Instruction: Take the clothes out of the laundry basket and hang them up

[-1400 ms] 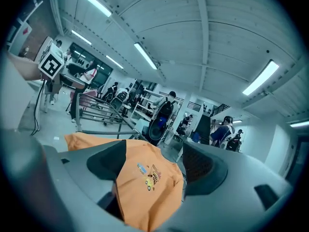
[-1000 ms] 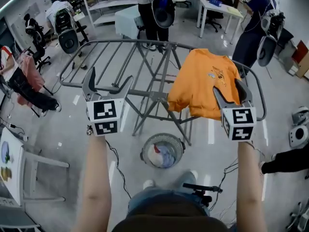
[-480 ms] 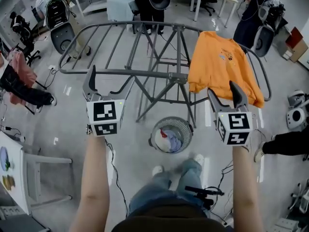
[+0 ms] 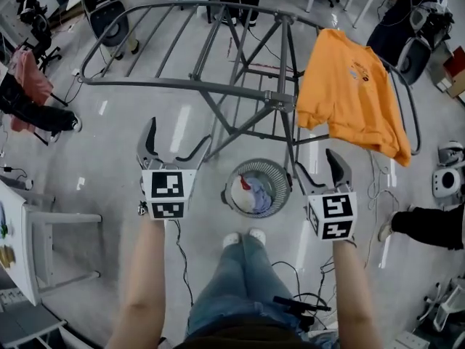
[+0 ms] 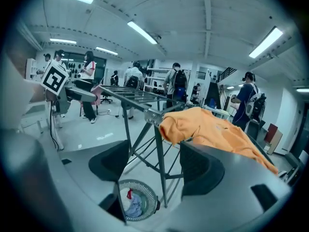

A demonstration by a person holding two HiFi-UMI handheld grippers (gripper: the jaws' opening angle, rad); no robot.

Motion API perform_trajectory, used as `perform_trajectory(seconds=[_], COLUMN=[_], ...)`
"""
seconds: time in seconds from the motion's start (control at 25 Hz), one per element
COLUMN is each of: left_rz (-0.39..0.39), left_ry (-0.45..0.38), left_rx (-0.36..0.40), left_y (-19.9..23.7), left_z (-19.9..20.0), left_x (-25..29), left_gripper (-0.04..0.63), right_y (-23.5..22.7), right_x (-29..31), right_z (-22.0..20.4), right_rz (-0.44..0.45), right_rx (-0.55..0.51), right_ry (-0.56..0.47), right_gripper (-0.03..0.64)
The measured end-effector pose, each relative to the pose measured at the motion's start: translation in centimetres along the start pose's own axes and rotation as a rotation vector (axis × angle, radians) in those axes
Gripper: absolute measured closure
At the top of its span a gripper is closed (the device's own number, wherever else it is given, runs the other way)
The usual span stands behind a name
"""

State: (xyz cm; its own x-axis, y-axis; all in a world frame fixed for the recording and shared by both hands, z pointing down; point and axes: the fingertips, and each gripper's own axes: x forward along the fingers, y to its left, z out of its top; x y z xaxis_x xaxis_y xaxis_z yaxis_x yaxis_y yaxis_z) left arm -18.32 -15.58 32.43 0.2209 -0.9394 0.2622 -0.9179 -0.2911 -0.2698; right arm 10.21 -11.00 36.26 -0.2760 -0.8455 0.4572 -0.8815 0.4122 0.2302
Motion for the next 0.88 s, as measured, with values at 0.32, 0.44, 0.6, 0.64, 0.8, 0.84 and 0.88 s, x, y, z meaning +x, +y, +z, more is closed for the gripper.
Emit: perform_trajectory(seconds=[0.32,0.44,0.6,0.64,0.8,0.84,0.88], left_rz=[-0.015,-0.017,-0.026,-0.027,-0.029,-0.031,-0.033], left_ry=[0.183,0.239,0.305,0.320,0.368,0.374,0.379], left_rx=[-0.079,-0.110,-0.149,-0.156,-0.184,-0.188,-0.191], left_y=[-4.6,-5.9,-7.9,-8.2,-9.6,-9.9,-10.2], left_z=[-10.6,-14.7,-19.9,-21.2,-26.2,-27.3,-28.5], left_x=[1.3,1.7,1.9,2.1,3.1,3.5,3.8], left_gripper=[0.073,0.072,0.073,0.074,0.074,0.074,0.074], right_y=[4.7,7.2,10.3,10.9,12.3,12.6,12.9], right_x=[4.9,6.8,8.6,9.2,11.9,12.6,13.4], right_z=[-11.1,-14.7,-19.7,-21.1,-26.7,-28.1,-29.4], right_rz=[0.164,0.218,0.279,0.289,0.292,0.287,0.286], right_rx=[0.032,0.039,0.049,0.050,0.056,0.054,0.050], right_ry=[0.201,0.261,0.328,0.346,0.424,0.440,0.454], right_gripper=[0.290,0.290,0.293,0.295,0.357,0.384,0.397])
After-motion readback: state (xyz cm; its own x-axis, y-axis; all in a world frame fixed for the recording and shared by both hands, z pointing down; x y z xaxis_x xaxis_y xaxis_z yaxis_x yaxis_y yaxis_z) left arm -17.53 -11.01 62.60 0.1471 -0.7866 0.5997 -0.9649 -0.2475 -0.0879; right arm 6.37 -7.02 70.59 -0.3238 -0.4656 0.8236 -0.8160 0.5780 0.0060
